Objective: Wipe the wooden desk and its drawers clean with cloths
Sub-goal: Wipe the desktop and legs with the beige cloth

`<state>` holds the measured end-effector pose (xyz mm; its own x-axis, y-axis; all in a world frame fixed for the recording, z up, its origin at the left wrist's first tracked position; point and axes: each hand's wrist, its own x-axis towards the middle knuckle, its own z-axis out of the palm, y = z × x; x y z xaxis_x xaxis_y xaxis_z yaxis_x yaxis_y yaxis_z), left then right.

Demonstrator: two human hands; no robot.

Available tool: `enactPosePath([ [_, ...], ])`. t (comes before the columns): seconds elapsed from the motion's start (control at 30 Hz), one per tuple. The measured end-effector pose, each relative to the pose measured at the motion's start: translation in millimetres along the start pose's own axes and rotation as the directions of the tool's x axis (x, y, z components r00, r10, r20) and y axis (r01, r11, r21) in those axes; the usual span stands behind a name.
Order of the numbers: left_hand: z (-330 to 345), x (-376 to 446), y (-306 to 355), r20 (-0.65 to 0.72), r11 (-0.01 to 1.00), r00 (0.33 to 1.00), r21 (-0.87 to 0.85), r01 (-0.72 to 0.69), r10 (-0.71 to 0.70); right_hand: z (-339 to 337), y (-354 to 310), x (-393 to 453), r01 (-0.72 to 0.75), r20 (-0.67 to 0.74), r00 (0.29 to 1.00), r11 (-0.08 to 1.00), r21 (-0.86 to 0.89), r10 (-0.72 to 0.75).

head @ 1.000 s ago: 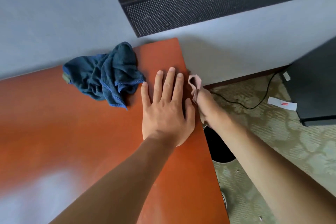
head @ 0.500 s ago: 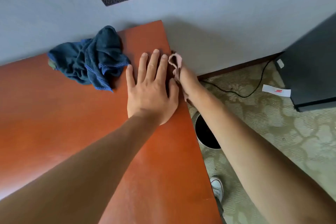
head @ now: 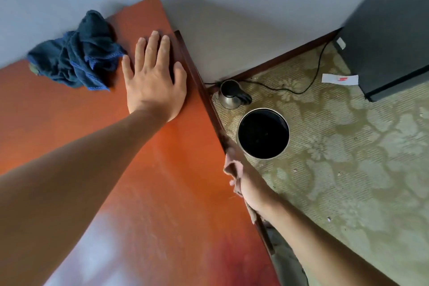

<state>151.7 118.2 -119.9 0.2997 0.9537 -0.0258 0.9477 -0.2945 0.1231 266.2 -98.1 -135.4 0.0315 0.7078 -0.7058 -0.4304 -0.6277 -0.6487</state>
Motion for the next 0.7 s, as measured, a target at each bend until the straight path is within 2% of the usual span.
enactPosePath([
  [0.07, 0.2, 0.8, -0.9, -0.005, 1.0, 1.0, 0.005, 0.001, -0.001, 19.2, -39.3, 48.6, 0.143, 0.051, 0.989, 0.988, -0.05, -0.14],
  [0.13, 0.1, 2.3, -1.2, -0.008, 1.0, 1.0, 0.006, -0.001, 0.001, 38.1, -74.9, 97.0, 0.167, 0.011, 0.986, 0.982, -0.089, -0.166],
  [0.2, 1.5, 2.8, -1.2, -0.012, 1.0, 1.0, 0.012, -0.005, 0.005, 37.9, -86.5, 127.2, 0.249, 0.091, 0.966, 0.966, -0.064, -0.243],
  [0.23, 2.1, 3.3, -0.9, -0.01, 1.0, 1.0, 0.016, -0.007, 0.008, 36.6, -87.9, 127.7, 0.305, 0.157, 0.943, 0.951, -0.057, -0.293],
  [0.3, 2.2, 3.5, -0.8, 0.001, 1.0, 1.0, 0.021, -0.006, 0.006, 30.4, -82.8, 107.3, 0.357, 0.205, 0.917, 0.933, -0.04, -0.342],
  [0.33, 2.0, 2.8, -1.0, 0.007, 1.0, 1.0, 0.028, -0.005, 0.005, 29.5, -75.9, 91.7, 0.328, 0.224, 0.923, 0.944, -0.039, -0.312],
  [0.43, 1.5, 0.9, -0.4, 0.042, 0.999, 0.999, 0.052, -0.008, 0.006, 15.1, -27.8, 32.6, 0.179, 0.153, 0.972, 0.984, -0.004, -0.176],
  [0.5, 1.3, -0.7, -0.9, 0.071, 0.997, 0.997, 0.079, -0.011, 0.005, -3.4, 5.8, -18.9, 0.028, 0.183, 0.982, 0.998, 0.063, -0.039],
  [0.53, 1.1, -1.1, -0.8, 0.082, 0.996, 0.997, 0.091, -0.013, 0.006, -11.1, 19.5, -38.0, -0.055, 0.161, 0.986, 0.994, 0.099, 0.039],
  [0.57, 0.8, -1.1, -0.5, 0.09, 0.995, 0.996, 0.101, -0.017, 0.008, -16.8, 34.2, -48.9, -0.096, 0.105, 0.99, 0.994, 0.052, 0.09],
  [0.63, -0.1, 0.2, 0.2, 0.103, 0.992, 0.995, 0.123, -0.024, 0.012, -19.0, 43.9, -49.5, -0.046, 0.077, 0.996, 0.997, -0.067, 0.051],
  [0.7, 0.4, 0.2, -0.3, 0.109, 0.991, 0.994, 0.13, -0.026, 0.012, -13.0, 30.4, -25.7, 0.135, 0.085, 0.989, 0.98, -0.143, -0.124],
])
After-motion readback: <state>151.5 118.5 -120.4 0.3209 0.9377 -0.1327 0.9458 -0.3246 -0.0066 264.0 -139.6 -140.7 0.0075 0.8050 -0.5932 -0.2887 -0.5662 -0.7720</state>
